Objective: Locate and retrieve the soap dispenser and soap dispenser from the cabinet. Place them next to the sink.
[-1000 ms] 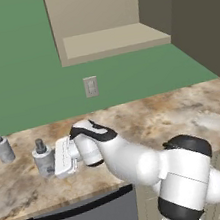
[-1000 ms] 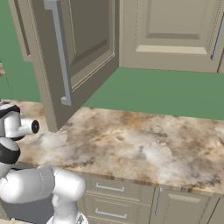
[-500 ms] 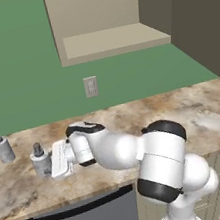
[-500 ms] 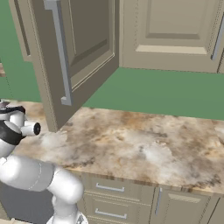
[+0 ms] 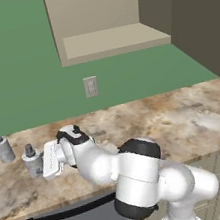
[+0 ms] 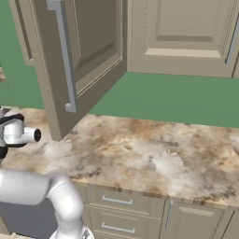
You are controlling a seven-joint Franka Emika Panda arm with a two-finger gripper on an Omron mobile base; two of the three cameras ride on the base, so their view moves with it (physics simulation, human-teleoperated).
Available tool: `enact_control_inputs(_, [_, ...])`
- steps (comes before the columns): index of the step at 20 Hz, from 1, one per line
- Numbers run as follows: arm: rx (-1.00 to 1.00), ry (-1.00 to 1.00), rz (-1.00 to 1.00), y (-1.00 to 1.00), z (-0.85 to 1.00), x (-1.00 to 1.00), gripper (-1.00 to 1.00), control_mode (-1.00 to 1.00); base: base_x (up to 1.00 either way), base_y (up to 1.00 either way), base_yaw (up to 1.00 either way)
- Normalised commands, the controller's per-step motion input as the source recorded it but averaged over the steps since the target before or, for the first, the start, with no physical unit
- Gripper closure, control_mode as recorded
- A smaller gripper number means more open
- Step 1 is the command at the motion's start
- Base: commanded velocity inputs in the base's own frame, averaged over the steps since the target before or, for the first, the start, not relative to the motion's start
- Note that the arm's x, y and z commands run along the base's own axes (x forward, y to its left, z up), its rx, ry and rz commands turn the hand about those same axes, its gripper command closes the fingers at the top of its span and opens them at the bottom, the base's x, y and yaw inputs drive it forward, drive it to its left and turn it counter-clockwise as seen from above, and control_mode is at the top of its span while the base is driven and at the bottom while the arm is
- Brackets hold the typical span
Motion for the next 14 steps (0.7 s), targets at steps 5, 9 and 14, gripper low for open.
enact_control_inputs(5, [-0.04,-0.02,0.0,0.26,-0.15,0.33,1.0,-1.0,0.0,0.0,0.0])
enact_control_inputs(9, [-0.08,0.03,-0.01,0.37,-0.12,0.32,1.0,-1.0,0.0,0.0,0.0])
enact_control_inputs(14, [-0.09,0.09,0.0,0.43,-0.07,0.25,1.0,-1.0,0.0,0.0,0.0])
